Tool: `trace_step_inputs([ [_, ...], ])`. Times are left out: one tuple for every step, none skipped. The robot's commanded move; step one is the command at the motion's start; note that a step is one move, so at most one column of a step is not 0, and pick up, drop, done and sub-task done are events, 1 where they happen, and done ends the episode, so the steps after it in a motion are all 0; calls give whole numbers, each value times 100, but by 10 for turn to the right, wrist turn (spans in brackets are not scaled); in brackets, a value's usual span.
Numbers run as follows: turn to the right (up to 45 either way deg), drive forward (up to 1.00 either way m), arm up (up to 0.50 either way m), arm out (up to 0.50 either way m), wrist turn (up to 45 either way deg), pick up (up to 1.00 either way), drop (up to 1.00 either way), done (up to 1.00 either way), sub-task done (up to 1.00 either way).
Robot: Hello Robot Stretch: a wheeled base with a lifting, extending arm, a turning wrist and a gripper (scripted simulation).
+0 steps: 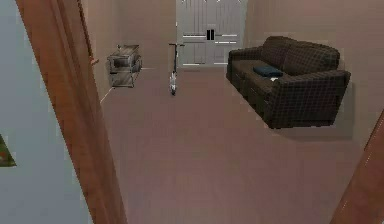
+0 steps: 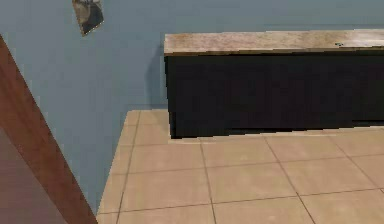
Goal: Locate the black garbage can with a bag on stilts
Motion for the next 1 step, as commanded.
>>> trace_step_inputs([
  [0, 30, 0, 0, 0, 0, 0, 0, 0],
])
